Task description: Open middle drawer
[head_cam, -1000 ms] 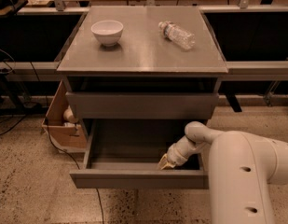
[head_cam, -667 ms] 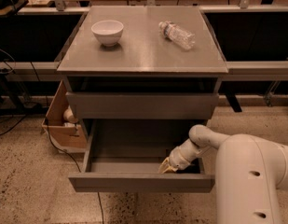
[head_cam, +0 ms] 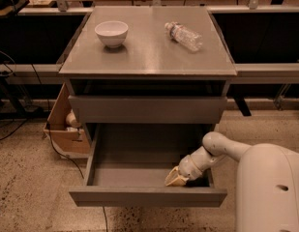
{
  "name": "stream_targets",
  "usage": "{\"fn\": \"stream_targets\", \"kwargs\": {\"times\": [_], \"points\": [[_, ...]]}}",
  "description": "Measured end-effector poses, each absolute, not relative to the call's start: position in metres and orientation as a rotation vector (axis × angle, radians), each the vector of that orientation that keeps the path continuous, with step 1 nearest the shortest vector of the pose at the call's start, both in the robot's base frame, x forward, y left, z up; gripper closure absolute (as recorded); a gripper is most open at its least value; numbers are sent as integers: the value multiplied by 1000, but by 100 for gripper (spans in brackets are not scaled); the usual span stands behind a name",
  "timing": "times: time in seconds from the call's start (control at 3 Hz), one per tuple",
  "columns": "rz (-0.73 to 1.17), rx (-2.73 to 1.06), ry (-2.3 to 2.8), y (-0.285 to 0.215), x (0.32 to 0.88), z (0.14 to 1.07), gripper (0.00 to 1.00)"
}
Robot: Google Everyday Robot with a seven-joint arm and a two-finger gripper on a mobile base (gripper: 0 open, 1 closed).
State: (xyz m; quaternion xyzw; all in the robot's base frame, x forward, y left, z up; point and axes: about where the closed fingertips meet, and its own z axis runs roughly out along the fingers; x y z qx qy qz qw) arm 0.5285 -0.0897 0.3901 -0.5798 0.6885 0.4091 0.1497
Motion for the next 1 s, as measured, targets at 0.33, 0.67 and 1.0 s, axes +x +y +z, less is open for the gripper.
{"fn": "stream_targets", "kwargs": {"times": [0.33, 0.67, 1.0], "points": [[1255, -1662, 1988, -119, 499, 396, 100], [1276, -1693, 2040, -162, 475, 393, 100], [1290, -1728, 2054, -187, 460, 391, 100]]}}
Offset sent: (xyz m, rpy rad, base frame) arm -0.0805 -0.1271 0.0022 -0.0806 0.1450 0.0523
